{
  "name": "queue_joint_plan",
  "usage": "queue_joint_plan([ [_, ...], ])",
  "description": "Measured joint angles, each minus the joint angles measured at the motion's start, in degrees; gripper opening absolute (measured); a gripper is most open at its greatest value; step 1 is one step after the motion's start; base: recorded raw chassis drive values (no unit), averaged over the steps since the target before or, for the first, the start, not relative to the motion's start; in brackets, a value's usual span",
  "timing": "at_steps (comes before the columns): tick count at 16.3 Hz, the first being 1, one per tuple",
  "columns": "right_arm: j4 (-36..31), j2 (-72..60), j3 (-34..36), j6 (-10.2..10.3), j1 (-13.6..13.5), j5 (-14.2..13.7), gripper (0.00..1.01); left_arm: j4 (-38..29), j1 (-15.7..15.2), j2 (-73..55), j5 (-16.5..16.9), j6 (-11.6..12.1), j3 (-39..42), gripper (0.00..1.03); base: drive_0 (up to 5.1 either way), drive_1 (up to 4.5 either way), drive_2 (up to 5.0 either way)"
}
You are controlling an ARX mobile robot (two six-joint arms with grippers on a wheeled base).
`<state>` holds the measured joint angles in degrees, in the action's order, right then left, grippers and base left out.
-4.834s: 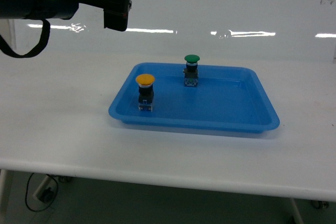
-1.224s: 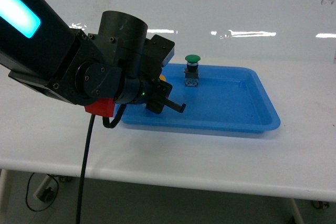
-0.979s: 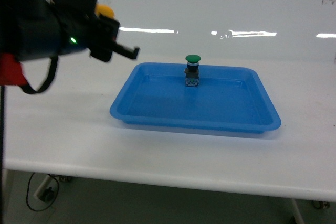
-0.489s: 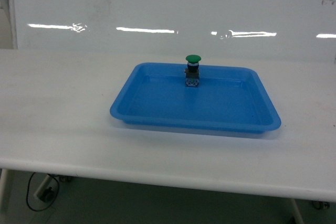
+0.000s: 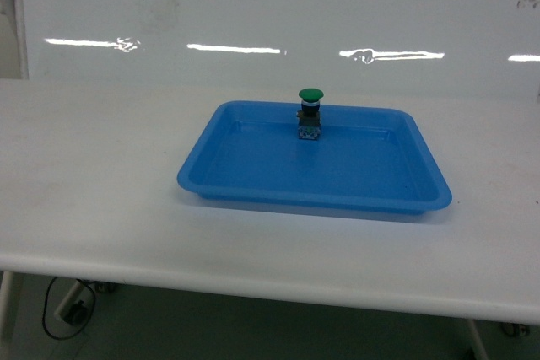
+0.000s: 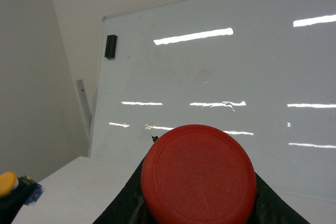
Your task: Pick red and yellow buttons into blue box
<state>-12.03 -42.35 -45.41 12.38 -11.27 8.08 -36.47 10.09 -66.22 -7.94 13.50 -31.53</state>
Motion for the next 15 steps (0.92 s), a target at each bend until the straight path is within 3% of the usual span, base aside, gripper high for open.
queue_joint_plan([
  [3,3.87,3.06,3.63,-0.31,-0.13,-1.84,0.28,1.05,-0.76,0.72,2.12,-0.37,0.9,0.24,0.0,0.0,0.0],
  [7,6.6,5.75,6.43,-0.92,-3.45,-4.72,0.28,2.6,-2.8,3.89,2.51,-1.31,2.54,0.24,0.0,0.0,0.0],
  [11,7.23,6.91,6.99,-1.53,-4.68,-5.35,0.28,3.69,-3.54,4.9,2.49,-1.33,3.1,0.24,0.0,0.0,0.0],
  [15,6.91,7.28,9.79,-3.69,-7.69,-8.17,0.28,4.5,-3.78,4.96,2.51,-1.2,3.67,0.24,0.0,0.0,0.0],
])
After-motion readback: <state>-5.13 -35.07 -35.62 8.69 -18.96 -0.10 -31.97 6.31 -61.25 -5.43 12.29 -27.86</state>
